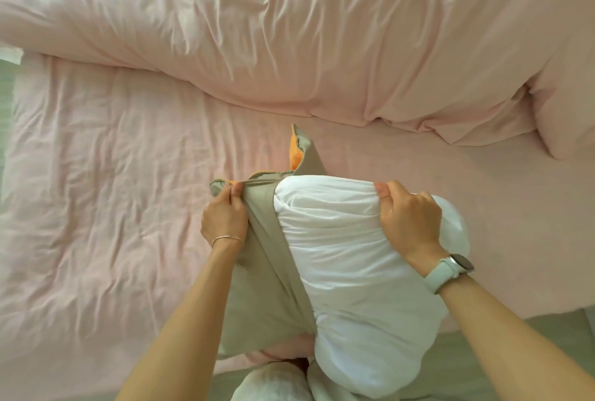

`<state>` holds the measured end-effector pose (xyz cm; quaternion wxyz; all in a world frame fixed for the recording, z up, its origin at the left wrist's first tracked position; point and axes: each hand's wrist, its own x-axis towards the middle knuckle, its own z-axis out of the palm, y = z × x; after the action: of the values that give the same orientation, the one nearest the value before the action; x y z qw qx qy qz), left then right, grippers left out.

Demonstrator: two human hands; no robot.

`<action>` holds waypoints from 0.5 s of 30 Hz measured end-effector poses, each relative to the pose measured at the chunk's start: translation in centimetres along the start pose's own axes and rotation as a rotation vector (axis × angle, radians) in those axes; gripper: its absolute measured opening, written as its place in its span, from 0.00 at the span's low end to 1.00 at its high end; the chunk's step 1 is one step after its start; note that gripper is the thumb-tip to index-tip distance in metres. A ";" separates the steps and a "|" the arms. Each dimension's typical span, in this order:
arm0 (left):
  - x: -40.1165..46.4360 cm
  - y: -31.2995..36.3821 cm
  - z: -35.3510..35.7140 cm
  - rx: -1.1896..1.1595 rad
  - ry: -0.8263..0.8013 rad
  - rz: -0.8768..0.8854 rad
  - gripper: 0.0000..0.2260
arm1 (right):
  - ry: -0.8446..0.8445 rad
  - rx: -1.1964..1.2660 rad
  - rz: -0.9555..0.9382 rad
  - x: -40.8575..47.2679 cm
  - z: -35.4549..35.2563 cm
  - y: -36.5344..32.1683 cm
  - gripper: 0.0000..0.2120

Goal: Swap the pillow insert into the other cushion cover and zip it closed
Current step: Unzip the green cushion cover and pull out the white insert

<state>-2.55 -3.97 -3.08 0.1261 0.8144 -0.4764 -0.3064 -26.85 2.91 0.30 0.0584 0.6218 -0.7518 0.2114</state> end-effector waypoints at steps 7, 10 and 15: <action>1.4 -0.7 -0.2 -0.074 -0.126 0.070 0.15 | -0.278 -0.061 0.270 2.0 0.7 0.1 0.12; -0.3 -0.5 -0.2 -0.143 -0.145 0.209 0.26 | -0.165 -0.016 0.079 1.7 1.2 -2.6 0.15; -6.3 -3.4 0.5 -0.128 0.029 0.152 0.37 | -0.183 0.062 -0.303 -6.0 2.7 -6.4 0.19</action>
<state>-2.75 3.13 -2.75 0.2076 0.7704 -0.5145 -0.3140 -18.90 6.44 -2.70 0.0017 0.7462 -0.6448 0.1658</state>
